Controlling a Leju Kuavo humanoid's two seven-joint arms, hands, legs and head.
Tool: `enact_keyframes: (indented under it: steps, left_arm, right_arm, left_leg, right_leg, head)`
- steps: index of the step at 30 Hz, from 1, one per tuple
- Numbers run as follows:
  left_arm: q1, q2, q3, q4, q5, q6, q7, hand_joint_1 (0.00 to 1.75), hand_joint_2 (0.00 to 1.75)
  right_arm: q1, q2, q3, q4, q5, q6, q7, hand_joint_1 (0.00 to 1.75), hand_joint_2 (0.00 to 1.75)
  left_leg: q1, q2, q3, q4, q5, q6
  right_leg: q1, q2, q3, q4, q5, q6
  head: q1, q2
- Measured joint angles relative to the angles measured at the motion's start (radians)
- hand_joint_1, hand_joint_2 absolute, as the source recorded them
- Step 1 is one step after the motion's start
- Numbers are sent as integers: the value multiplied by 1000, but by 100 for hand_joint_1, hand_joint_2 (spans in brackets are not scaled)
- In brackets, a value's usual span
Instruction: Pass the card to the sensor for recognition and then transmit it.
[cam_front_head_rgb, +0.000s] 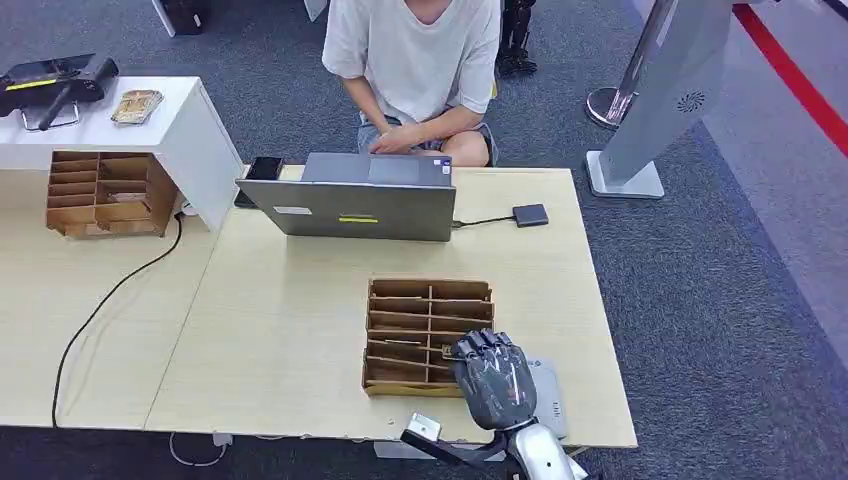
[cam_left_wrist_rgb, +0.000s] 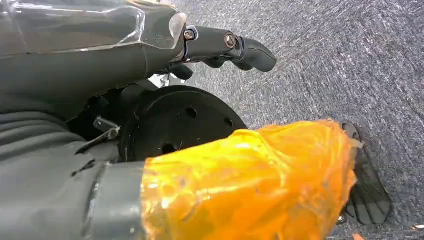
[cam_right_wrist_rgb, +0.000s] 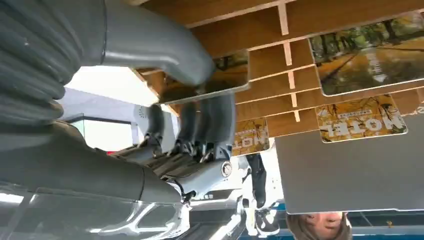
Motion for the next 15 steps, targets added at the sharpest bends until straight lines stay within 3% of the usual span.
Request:
enact_keyframes:
  steps: [7, 12, 15]
  left_arm:
    - [-1, 0, -17, 0, 0, 0, 15, 0, 0]
    - [-2, 0, -23, 0, 0, 0, 18, 0, 0]
    - [-2, 0, -24, 0, 0, 0, 18, 0, 0]
  right_arm:
    - [-8, 6, 3, 2, -11, -3, -6, 150, 175]
    - [-11, 11, 3, 5, -13, -8, -13, 150, 175]
    - [-12, 13, 3, 5, -13, -8, -12, 159, 175]
  left_leg:
    - [0, 0, 0, 0, 0, 0]
    - [0, 0, 0, 0, 0, 0]
    - [0, 0, 0, 0, 0, 0]
  right_leg:
    - [0, 0, 0, 0, 0, 0]
    - [0, 0, 0, 0, 0, 0]
    - [0, 0, 0, 0, 0, 0]
  head:
    - [0, 0]
    - [0, 0]
    - [0, 0]
